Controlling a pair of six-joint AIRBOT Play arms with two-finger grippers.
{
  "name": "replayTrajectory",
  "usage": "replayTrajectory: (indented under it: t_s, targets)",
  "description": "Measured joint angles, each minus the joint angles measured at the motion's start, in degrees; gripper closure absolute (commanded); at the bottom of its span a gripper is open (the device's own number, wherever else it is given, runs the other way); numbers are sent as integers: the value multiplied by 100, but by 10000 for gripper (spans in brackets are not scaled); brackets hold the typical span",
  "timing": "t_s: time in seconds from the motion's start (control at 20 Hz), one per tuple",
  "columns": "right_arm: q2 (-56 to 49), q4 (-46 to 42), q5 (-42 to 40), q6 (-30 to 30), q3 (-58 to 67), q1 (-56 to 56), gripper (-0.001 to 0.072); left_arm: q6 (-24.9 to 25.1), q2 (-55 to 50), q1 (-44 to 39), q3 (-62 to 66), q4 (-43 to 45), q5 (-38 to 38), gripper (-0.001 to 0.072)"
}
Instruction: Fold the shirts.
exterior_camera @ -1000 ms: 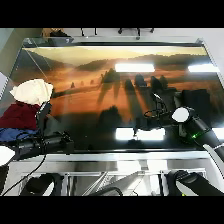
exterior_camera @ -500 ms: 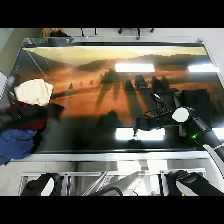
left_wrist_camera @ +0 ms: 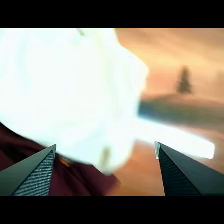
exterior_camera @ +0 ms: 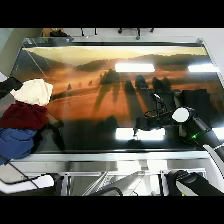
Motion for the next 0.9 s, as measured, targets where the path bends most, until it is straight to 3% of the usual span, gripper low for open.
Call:
replayTrajectory:
  t_s: [0.2, 0.45, 0.5, 0.55, 0.6, 0.8, 0.9]
  targets:
    - [0, 0, 0, 0, -2, 0, 691, 24, -1381, 37, 879, 420, 533, 16]
    - [0, 0, 0, 0, -2, 0, 691, -50, -2653, 7, 1626, 577, 667, 18]
    - [0, 0, 0, 0, -2, 0, 691, -76, -2826, -15, 1742, 588, 647, 123]
    - [0, 0, 0, 0, -2, 0, 691, -111, -2959, -33, 1834, 588, 610, 533]
    - [0, 0, 2, 0, -2, 0, 691, -157, -3073, -44, 1930, 586, 527, 686]
    - [0, 0, 2, 0, -2, 0, 691, -295, -3289, -70, 2470, 431, -254, 687]
    - [-2, 0, 2, 0, -2, 0, 691, -315, -3283, -87, 2846, -103, -791, 687]
